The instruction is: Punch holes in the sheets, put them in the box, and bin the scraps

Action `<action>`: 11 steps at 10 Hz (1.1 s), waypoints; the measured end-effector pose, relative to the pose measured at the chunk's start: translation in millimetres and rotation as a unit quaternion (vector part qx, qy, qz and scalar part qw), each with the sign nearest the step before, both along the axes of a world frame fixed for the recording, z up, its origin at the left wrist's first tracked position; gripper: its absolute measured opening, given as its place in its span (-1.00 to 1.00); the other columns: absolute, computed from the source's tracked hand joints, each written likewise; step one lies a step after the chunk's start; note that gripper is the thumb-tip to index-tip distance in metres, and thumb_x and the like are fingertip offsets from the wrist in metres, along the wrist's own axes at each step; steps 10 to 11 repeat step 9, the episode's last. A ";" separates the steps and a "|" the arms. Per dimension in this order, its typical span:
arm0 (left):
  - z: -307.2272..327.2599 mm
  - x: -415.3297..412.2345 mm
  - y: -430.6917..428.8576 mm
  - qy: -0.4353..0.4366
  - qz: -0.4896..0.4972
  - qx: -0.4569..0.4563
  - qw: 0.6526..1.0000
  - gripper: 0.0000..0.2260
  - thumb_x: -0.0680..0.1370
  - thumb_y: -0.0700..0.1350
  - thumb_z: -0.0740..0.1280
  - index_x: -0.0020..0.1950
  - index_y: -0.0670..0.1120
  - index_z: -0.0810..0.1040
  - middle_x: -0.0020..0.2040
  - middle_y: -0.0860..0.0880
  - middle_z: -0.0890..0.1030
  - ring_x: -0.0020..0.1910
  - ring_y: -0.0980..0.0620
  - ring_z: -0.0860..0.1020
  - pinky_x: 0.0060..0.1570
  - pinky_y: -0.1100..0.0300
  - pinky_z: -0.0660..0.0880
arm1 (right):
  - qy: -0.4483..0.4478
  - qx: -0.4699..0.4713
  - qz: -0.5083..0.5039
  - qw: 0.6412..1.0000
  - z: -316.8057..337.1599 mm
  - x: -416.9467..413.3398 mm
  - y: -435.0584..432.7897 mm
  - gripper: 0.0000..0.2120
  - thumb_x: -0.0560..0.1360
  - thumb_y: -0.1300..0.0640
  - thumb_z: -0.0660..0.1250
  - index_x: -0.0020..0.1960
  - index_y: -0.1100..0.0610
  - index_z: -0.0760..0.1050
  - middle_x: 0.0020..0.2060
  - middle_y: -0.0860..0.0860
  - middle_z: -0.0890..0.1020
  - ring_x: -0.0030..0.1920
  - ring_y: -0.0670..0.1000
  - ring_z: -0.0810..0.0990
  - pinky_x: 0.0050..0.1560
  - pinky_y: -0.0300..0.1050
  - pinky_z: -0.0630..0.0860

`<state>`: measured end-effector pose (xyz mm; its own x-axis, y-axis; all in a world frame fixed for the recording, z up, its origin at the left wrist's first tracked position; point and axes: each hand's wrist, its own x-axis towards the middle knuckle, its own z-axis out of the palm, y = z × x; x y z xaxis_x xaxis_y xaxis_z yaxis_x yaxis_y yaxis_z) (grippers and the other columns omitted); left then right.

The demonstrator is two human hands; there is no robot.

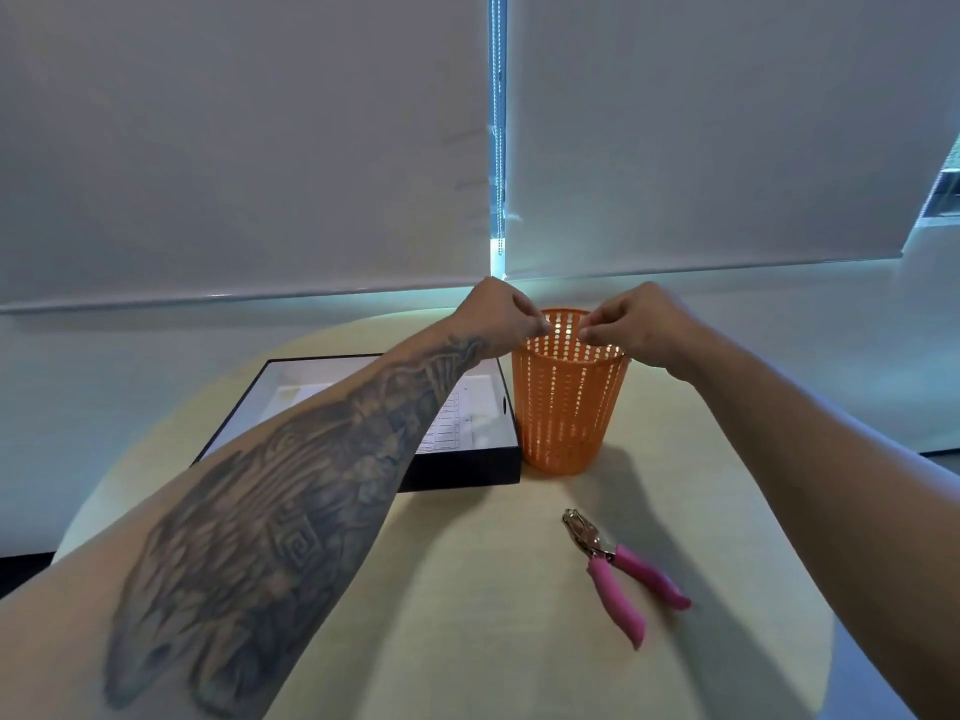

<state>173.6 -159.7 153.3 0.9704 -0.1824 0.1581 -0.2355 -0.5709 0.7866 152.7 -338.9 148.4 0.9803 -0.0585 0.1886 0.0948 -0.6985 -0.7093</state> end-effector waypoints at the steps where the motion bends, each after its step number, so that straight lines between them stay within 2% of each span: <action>1: -2.2 4.3 -2.7 0.029 -0.009 -0.002 1.000 -0.79 0.57 -0.10 0.41 0.12 -0.19 0.66 0.07 -0.09 0.66 0.07 0.00 0.59 -0.05 0.22 0.53 | 0.003 -0.025 0.014 1.000 -0.3 3.3 -1.8 -0.79 0.58 0.10 0.40 0.16 0.15 0.68 -0.14 0.02 0.67 -0.20 -0.16 0.56 -0.31 -0.24 0.39; 2: -4.2 6.0 -4.7 0.031 -0.017 0.023 0.999 -0.79 0.58 -0.09 0.39 0.13 -0.18 0.65 0.06 -0.07 0.64 0.05 0.02 0.56 -0.17 0.29 0.47 | 0.003 -0.034 0.028 0.999 -0.6 3.3 -3.2 -0.83 0.60 0.12 0.38 0.12 0.14 0.67 -0.15 0.00 0.67 -0.18 -0.14 0.58 -0.29 -0.23 0.41; 3: -6.7 7.3 -4.5 0.022 -0.023 0.034 0.999 -0.84 0.56 -0.12 0.42 0.05 -0.18 0.67 0.03 -0.07 0.65 0.04 0.01 0.58 -0.13 0.28 0.50 | 0.003 -0.038 0.029 0.999 -2.7 4.7 -4.3 -0.93 0.58 0.14 0.41 0.01 0.10 0.65 -0.16 -0.01 0.67 -0.15 -0.12 0.61 -0.28 -0.22 0.43; 4: -7.9 7.0 -5.0 0.016 -0.027 0.041 0.999 -0.87 0.53 -0.14 0.46 0.01 -0.18 0.68 -0.07 0.01 0.62 -0.10 0.10 0.56 -0.23 0.33 0.45 | -0.001 -0.044 0.032 0.999 -3.8 5.1 -5.7 -0.95 0.53 0.20 0.46 -0.11 0.09 0.63 -0.19 -0.01 0.68 -0.21 -0.13 0.60 -0.31 -0.25 0.42; 6: -4.1 0.9 -6.4 -0.006 -0.021 0.017 1.000 -0.87 0.53 -0.10 0.46 -0.01 -0.15 0.66 -0.15 0.08 0.57 -0.19 0.17 0.52 -0.30 0.34 0.41 | -0.008 -0.050 0.026 0.998 -4.8 0.4 -6.6 -0.96 0.51 0.18 0.49 -0.08 0.13 0.64 -0.19 -0.01 0.67 -0.19 -0.10 0.60 -0.28 -0.24 0.43; 7: -0.2 -3.4 -0.4 -0.036 -0.017 -0.006 0.999 -0.84 0.57 -0.07 0.41 0.06 -0.14 0.64 -0.13 0.08 0.58 -0.16 0.18 0.52 -0.26 0.34 0.39 | -0.031 -0.055 0.025 0.998 -3.2 -3.5 -4.7 -0.88 0.55 0.08 0.44 -0.01 0.12 0.64 -0.15 0.00 0.68 -0.14 -0.07 0.62 -0.24 -0.21 0.47; 8: 3.9 -5.4 15.5 -0.070 -0.010 0.038 0.997 -0.81 0.61 -0.04 0.35 0.10 -0.12 0.64 -0.02 0.04 0.62 -0.04 0.12 0.53 -0.21 0.33 0.36 | -0.053 -0.080 0.037 0.995 -0.8 -3.3 5.2 -0.80 0.58 -0.02 0.39 0.06 0.10 0.63 -0.11 -0.01 0.68 -0.06 -0.01 0.65 -0.09 -0.11 0.56; 9: 7.5 -1.6 41.3 -0.110 0.031 0.137 0.984 -0.74 0.61 0.05 0.31 0.18 -0.07 0.61 0.24 -0.03 0.60 0.20 -0.01 0.52 0.09 0.15 0.44 | -0.078 -0.152 0.033 0.985 8.1 -0.2 25.3 -0.66 0.58 -0.18 0.32 0.20 0.02 0.60 0.06 -0.01 0.67 0.09 0.04 0.63 0.08 0.02 0.58; 11: 7.5 -1.6 41.3 -0.110 0.031 0.137 0.984 -0.74 0.61 0.05 0.31 0.18 -0.07 0.61 0.24 -0.03 0.60 0.20 -0.01 0.52 0.09 0.15 0.44 | -0.078 -0.152 0.033 0.985 8.1 -0.2 25.3 -0.66 0.58 -0.18 0.32 0.20 0.02 0.60 0.06 -0.01 0.67 0.09 0.04 0.63 0.08 0.02 0.58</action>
